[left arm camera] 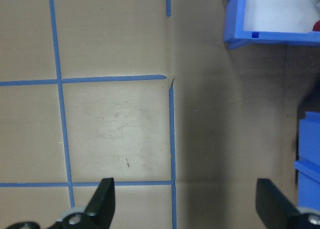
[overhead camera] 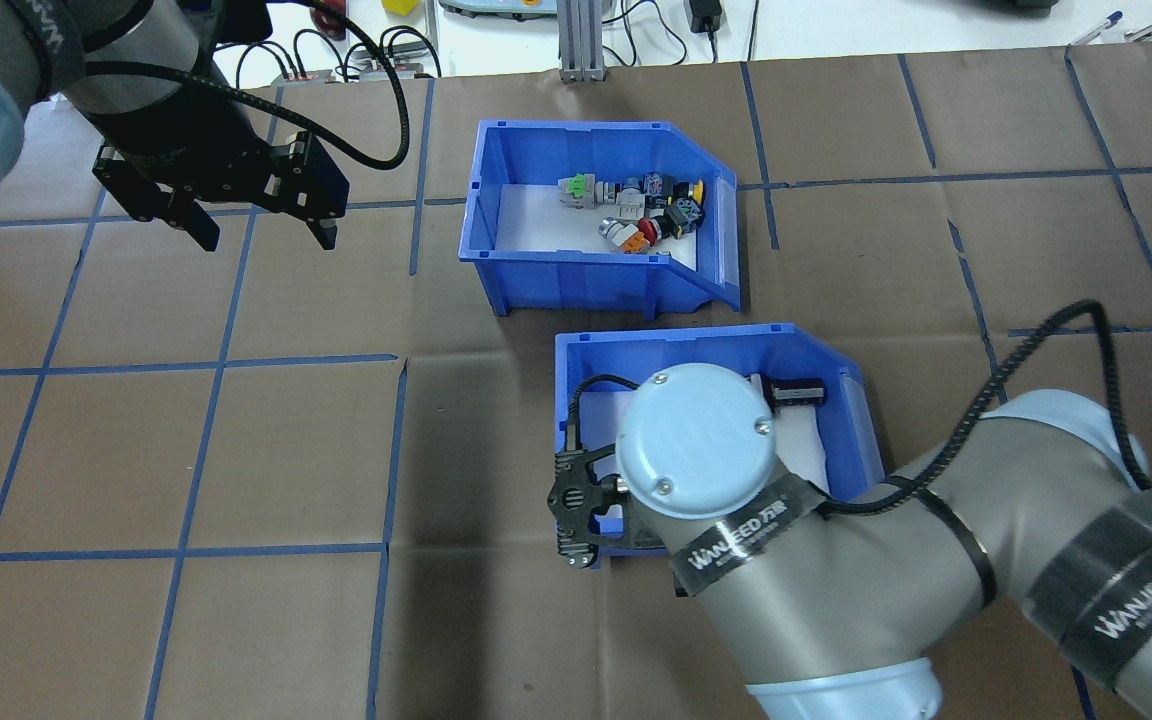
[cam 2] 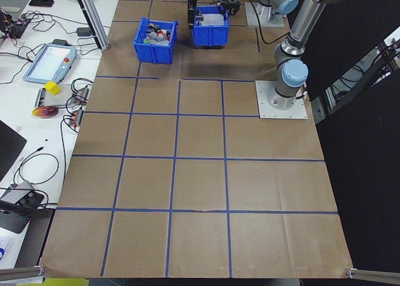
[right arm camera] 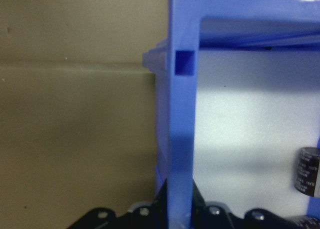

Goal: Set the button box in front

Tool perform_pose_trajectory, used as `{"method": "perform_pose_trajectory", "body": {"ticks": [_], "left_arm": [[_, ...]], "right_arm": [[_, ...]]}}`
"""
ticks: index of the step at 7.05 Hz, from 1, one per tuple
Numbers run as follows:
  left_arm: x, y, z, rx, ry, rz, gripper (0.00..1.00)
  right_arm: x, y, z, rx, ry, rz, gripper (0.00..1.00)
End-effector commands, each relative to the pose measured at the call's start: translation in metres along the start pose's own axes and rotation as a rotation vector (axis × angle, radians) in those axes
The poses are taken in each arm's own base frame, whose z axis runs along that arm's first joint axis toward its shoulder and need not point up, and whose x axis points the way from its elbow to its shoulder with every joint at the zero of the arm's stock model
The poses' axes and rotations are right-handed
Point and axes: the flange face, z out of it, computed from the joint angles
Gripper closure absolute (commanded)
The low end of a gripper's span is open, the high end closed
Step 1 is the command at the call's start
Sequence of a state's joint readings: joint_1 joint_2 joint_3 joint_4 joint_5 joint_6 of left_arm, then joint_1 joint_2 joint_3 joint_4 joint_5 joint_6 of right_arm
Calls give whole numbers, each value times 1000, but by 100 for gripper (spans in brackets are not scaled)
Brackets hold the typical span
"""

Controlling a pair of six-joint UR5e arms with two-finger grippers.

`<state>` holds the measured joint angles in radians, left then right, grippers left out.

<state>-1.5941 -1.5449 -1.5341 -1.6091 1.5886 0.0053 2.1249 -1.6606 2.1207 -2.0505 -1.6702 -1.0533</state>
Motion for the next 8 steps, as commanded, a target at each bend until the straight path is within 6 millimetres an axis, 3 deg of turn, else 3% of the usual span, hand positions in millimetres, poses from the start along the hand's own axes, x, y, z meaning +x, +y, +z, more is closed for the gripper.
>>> {"method": "perform_pose_trajectory", "body": {"ticks": [1,2,8], "left_arm": [[0,1,4,-9,-1,1,1],[0,10,14,-26,0,12,1],[0,6,12,16,1,34,1]], "right_arm": [[-2,-52,20,-41,34,-8,87],[-3,-52,21,-49,42,-9,87],[0,-47,18,-52,52,-8,86]]}}
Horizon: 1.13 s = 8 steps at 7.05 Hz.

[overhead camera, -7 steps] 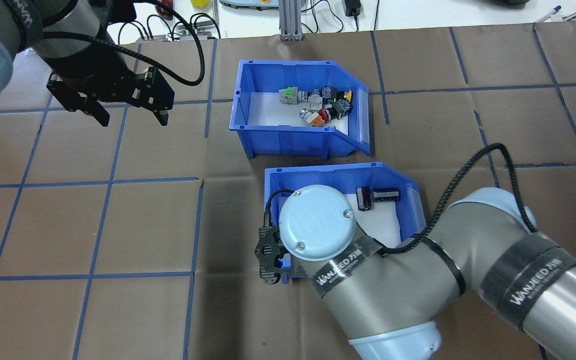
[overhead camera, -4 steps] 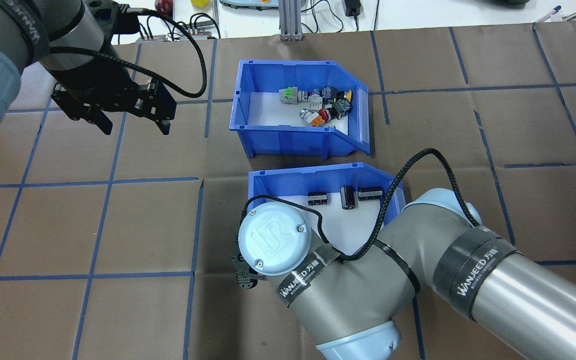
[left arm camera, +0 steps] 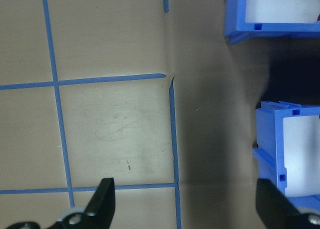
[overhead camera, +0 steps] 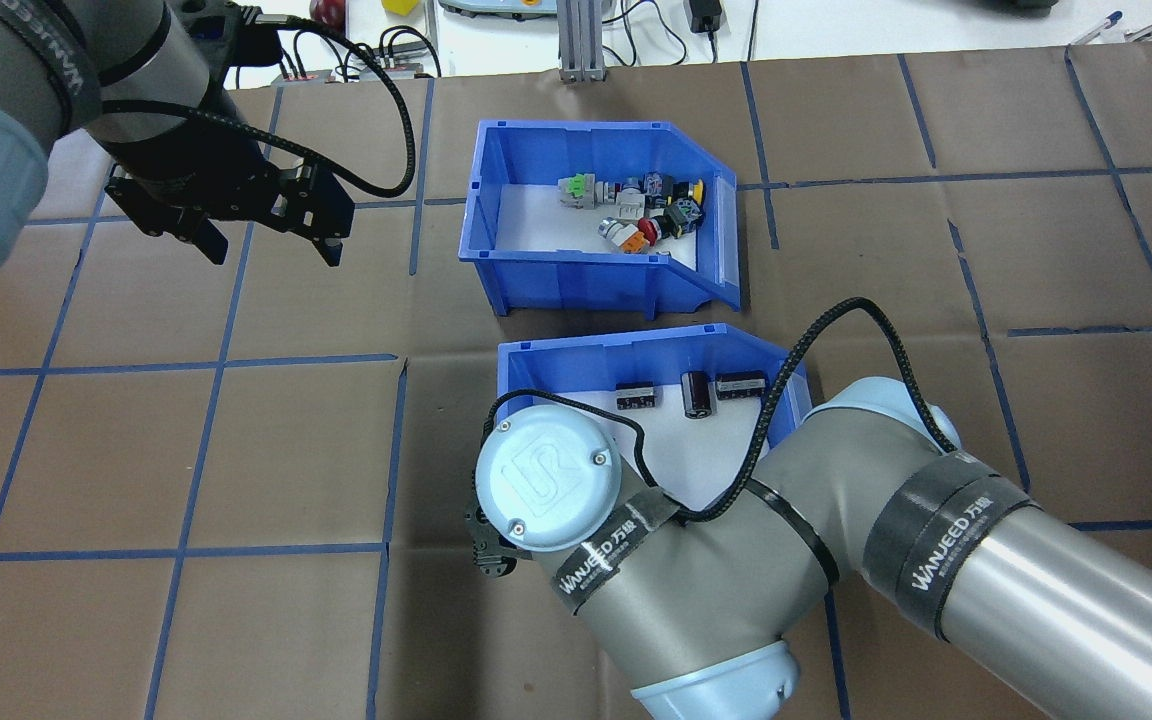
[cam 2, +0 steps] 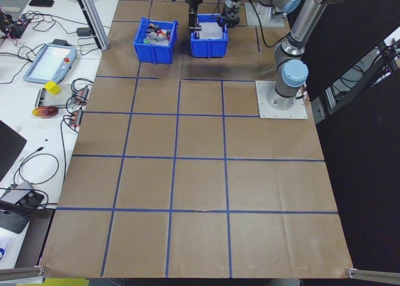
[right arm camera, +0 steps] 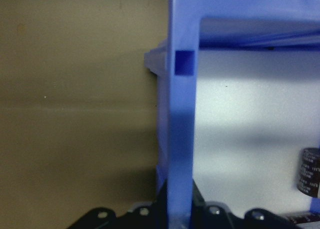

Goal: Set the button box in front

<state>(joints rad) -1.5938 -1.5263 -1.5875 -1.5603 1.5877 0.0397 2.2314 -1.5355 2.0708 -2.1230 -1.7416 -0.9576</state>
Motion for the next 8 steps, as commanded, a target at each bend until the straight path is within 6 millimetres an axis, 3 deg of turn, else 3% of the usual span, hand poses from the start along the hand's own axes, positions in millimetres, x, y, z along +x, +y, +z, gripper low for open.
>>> {"method": "perform_pose_trajectory", "body": {"ticks": [1,3,5,6,7,8], "left_arm": [[0,-1,-1,3,0,0,1],[0,-1,-1,3,1,0,1],[0,-1,-2,6,1,0,1],[-1,-1,-1,5,1,-1,1],[0,-1,-2,6,1,0,1],[-1,-2,-2,8,1,-1,1]], "right_arm": [[1,3,-1,-2,2,8,84],[0,6,4,-11,-11,19,0],[2,10,-6,3,9,51,0],[-1,18,-28,29,47,62,0],[-5,31,-51,51,75,77,0],[10,57,-59,52,81,144,0]]}}
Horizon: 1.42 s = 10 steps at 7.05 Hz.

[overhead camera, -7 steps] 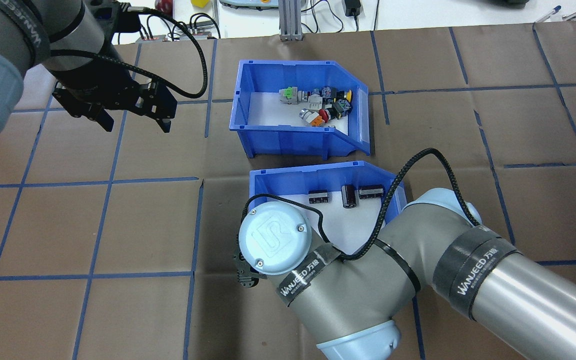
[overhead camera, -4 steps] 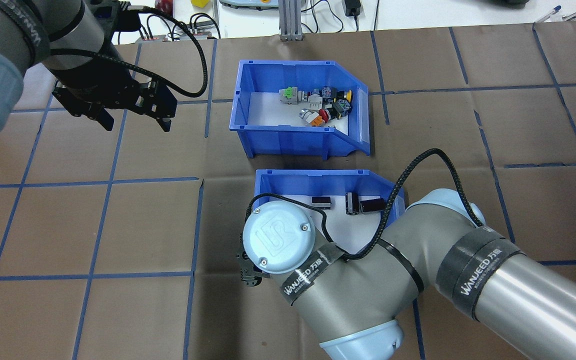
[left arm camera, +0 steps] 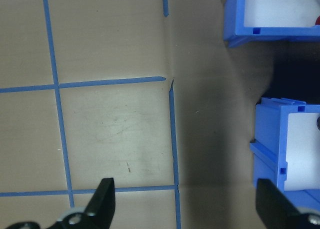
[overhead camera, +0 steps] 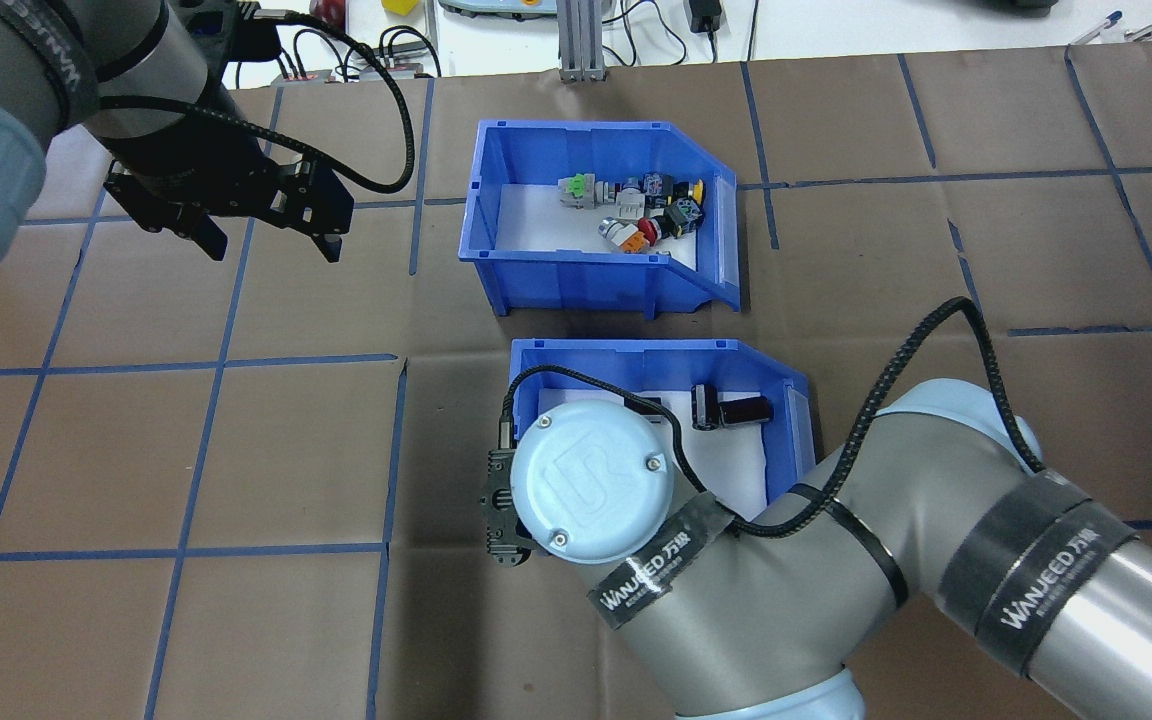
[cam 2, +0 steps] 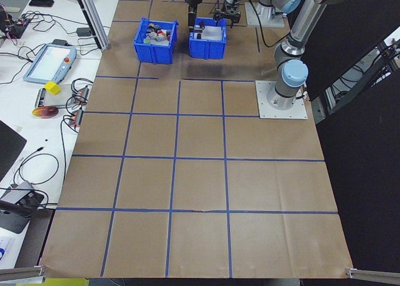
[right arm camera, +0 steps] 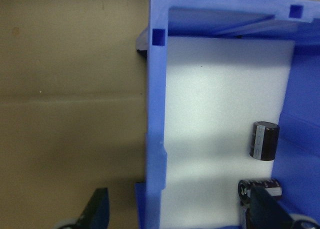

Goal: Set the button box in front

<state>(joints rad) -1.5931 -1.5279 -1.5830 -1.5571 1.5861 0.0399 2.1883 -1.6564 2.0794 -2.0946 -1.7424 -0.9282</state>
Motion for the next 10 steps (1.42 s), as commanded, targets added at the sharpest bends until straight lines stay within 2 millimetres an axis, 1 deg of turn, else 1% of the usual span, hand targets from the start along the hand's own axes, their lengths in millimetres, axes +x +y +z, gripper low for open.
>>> {"method": "perform_pose_trajectory", "body": {"ticks": [1,2,4,6,7,8,10], "left_arm": [[0,0,0,0,0,-1,1],[0,0,0,0,0,-1,1],[0,0,0,0,0,-1,1],[0,-1,0,0,0,-1,1],[0,-1,0,0,0,-1,1],[0,0,-1,2,0,-1,1],[0,-1,0,0,0,-1,1]], "right_arm": [[37,48,-17,12,22,137,0],[60,73,-16,4,27,217,0],[96,115,-14,-10,41,378,0],[131,148,-34,-4,78,696,0],[141,167,-37,-26,56,781,0],[154,185,-48,-32,38,905,0],[175,205,-72,-5,-29,1166,0]]}}
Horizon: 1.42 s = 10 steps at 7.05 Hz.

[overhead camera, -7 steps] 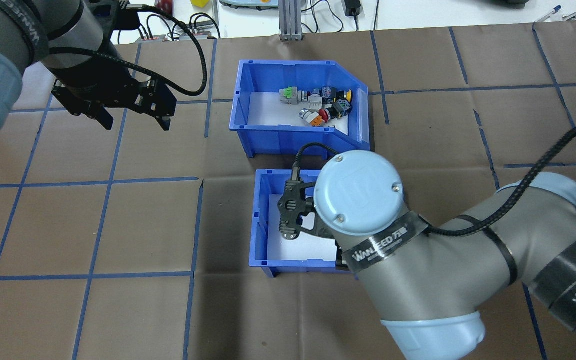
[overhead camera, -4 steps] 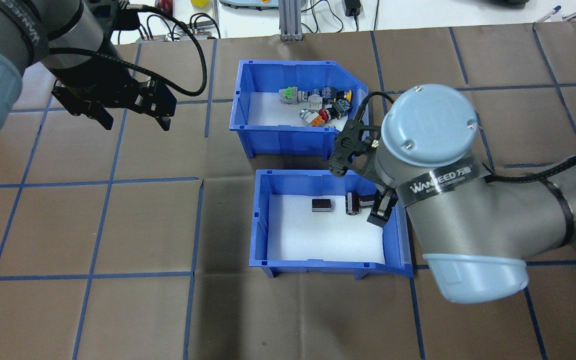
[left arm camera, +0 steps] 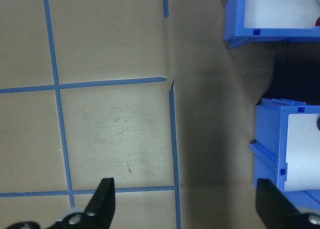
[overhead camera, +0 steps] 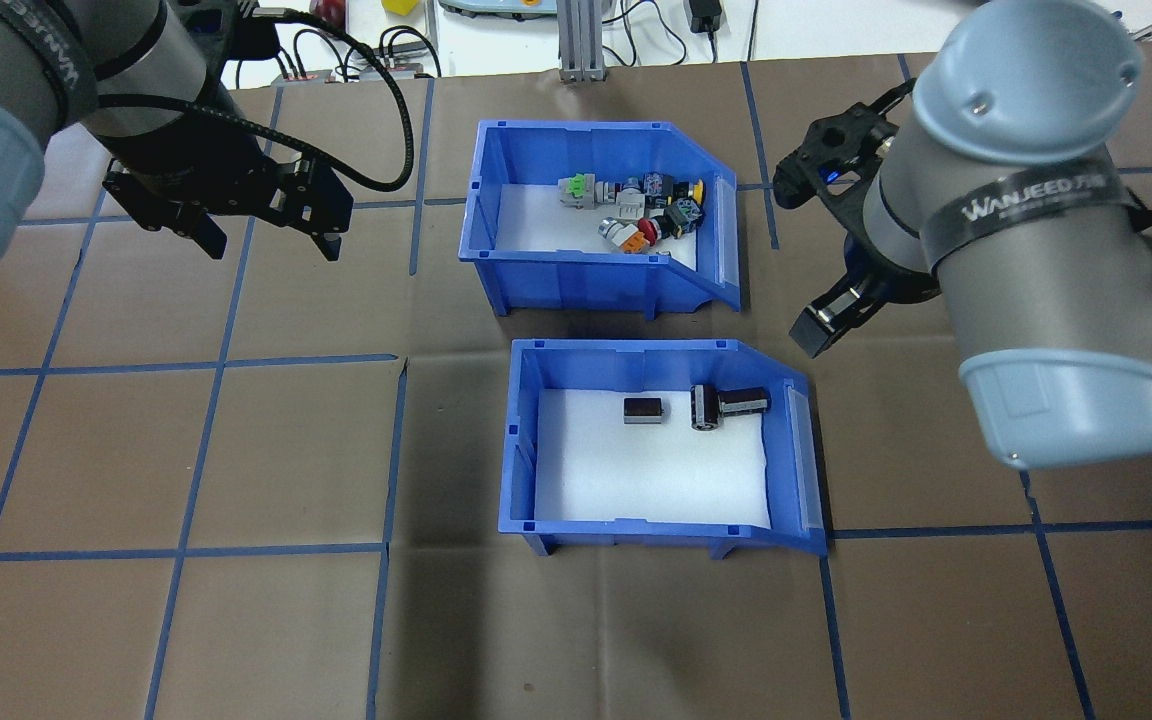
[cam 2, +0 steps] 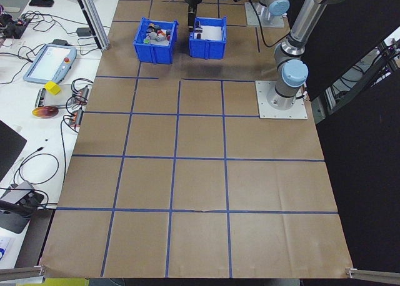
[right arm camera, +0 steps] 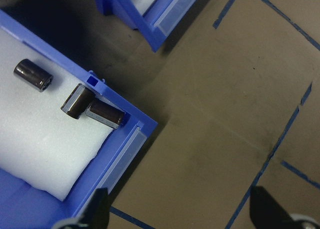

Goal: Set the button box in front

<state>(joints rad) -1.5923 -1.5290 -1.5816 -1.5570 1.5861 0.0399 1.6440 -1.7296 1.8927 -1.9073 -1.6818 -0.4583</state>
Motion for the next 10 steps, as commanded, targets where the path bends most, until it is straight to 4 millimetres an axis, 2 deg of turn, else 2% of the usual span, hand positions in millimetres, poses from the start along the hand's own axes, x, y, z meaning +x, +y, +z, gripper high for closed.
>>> {"method": "perform_pose_trajectory", "body": {"ticks": [1,4,5,6,8,10], "left_arm": [[0,0,0,0,0,0,1],[0,0,0,0,2,0,1],[-1,-2,0,0,1,-2,1],[0,-3,-2,9,0,0,1],[1,-2,-2,20,-1,-16,1],[1,-4,1,53,-1,-18,1]], "right_arm": [[30,-3,-24,-19,-48,274,0],[32,-2,-18,-79,-86,446,0],[34,-7,-18,-119,-106,497,0],[37,-16,-19,-142,-132,497,0],[40,-21,-19,-164,-138,497,0],[44,-25,-30,-141,-128,498,0]]}}
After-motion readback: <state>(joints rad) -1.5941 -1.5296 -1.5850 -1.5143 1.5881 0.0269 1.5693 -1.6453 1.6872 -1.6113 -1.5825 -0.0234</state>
